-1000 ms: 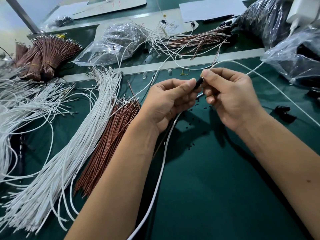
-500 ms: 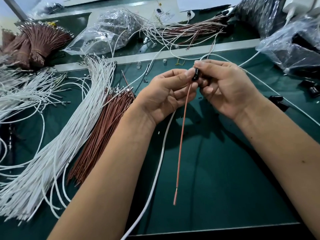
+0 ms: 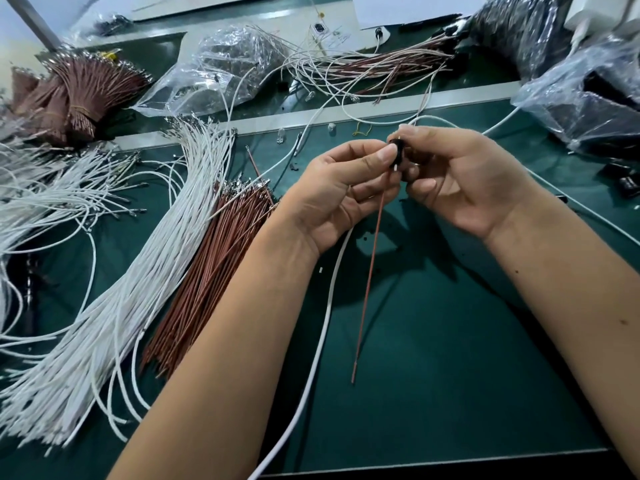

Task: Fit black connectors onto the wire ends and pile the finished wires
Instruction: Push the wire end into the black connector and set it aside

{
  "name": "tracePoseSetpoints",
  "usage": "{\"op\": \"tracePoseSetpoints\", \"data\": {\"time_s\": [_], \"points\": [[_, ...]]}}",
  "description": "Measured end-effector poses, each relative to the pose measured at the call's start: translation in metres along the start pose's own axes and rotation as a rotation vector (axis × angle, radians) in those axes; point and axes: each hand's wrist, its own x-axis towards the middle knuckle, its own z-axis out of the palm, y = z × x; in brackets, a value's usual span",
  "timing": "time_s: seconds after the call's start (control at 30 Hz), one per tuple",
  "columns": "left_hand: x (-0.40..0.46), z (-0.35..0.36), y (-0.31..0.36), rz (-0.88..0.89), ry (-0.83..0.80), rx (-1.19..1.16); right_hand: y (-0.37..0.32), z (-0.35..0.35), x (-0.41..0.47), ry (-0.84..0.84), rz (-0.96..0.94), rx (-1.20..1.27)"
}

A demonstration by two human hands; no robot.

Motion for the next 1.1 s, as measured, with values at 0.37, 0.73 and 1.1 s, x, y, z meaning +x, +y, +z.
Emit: {"op": "tracePoseSetpoints", "data": {"time_s": [0.37,0.73,1.1], "points": [[0.005,-0.001,0.006,0.084,0.185,-0.032,0.018,0.013,0.001,0.173,-0.339,-0.435],[0.001,-0.005,0.016,0.058,0.230,-0.226,0.013,0.004,0.000,-0.011,-0.308,-0.527],[-0.001,-0.012,0.019,0.099,0.211,-0.204,0.021,0.004,0.006,0.118,-0.358,-0.545]]}}
